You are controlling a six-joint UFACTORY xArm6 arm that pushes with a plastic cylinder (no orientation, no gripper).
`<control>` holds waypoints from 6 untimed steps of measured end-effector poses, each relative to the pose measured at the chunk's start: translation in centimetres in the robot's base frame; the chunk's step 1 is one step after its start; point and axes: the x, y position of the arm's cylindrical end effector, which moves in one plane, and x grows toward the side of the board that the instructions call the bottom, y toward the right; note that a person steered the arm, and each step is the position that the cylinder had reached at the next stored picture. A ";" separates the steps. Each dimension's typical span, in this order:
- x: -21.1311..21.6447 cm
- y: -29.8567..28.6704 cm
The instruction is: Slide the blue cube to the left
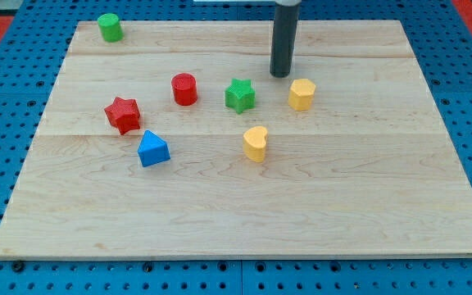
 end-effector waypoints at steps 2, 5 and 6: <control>-2.9 9.1; -2.9 1.2; 0.5 -1.9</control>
